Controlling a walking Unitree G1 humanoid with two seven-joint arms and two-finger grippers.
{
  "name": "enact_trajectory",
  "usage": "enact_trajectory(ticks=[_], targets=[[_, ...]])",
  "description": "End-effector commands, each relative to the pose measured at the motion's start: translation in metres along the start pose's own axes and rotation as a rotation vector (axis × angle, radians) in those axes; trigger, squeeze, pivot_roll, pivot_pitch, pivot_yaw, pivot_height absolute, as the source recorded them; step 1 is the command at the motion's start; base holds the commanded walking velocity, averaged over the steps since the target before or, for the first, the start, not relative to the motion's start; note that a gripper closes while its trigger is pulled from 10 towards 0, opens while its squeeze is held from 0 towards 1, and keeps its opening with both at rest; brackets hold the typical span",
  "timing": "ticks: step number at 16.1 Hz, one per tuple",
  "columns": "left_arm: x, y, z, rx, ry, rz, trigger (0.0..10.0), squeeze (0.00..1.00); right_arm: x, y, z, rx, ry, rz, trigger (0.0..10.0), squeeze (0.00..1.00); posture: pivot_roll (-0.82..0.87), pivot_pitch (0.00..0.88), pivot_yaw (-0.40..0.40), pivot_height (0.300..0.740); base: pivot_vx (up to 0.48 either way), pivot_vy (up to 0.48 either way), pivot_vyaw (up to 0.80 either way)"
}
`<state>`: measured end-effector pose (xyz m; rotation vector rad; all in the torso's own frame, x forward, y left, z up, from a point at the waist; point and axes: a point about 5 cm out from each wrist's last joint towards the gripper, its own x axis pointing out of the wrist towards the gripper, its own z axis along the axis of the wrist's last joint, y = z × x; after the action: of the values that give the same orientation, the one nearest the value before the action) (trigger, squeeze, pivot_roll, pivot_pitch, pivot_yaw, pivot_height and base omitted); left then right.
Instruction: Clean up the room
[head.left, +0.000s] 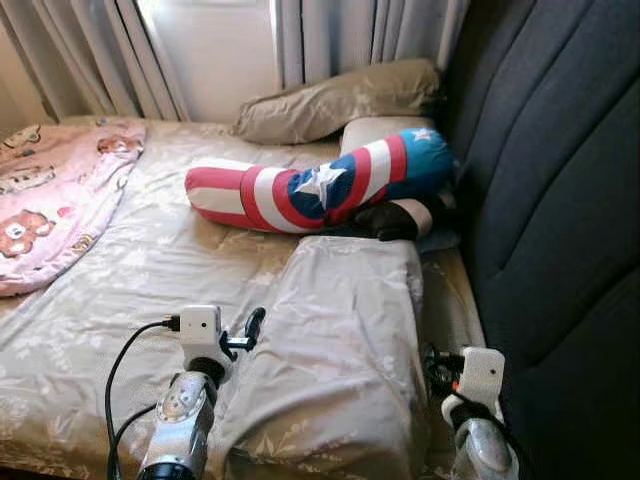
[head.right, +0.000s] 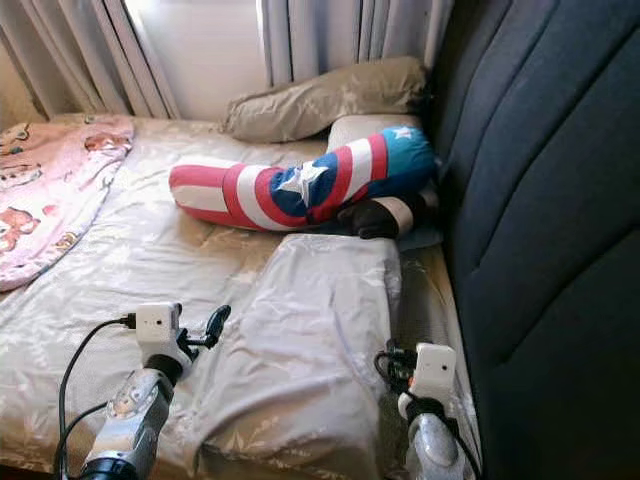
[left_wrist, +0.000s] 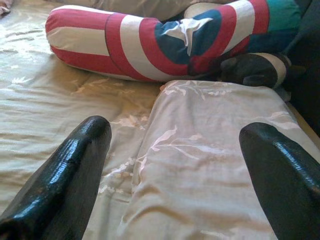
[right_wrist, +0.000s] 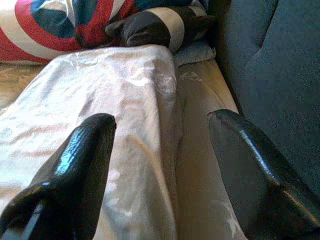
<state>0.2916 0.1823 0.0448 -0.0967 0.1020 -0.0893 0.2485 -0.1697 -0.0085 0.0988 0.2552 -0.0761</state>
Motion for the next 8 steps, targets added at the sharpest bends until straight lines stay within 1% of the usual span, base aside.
enact_trajectory(ticks=[1,4,7,8], targets=[[-0.0012,0.0000,-0.0002,-0.005,-0.003,-0.003,10.0,0.00,0.0000,0.0005,0.0009,0.000,-0.010,0.001,10.0,0.00,-0.05,0.000,-0.030,0.740,0.000,0.000,0.00],[0.0013,0.0006,0.0051,0.002,-0.021,-0.016,10.0,0.00,0.0023,0.0004,0.0041,0.002,-0.018,-0.002,10.0,0.00,-0.04,0.000,-0.030,0.740,0.000,0.000,0.00],[0.0010,0.0008,0.0048,0.009,-0.020,-0.016,10.0,0.00,0.0008,0.0001,0.0019,0.000,-0.012,-0.003,10.0,0.00,-0.04,0.000,-0.027,0.740,0.000,0.000,0.00],[0.0015,0.0003,0.0048,0.025,-0.015,-0.020,10.0,0.00,0.0003,0.0000,0.0011,0.001,-0.009,-0.005,10.0,0.00,-0.04,0.000,-0.026,0.740,0.000,0.000,0.00]])
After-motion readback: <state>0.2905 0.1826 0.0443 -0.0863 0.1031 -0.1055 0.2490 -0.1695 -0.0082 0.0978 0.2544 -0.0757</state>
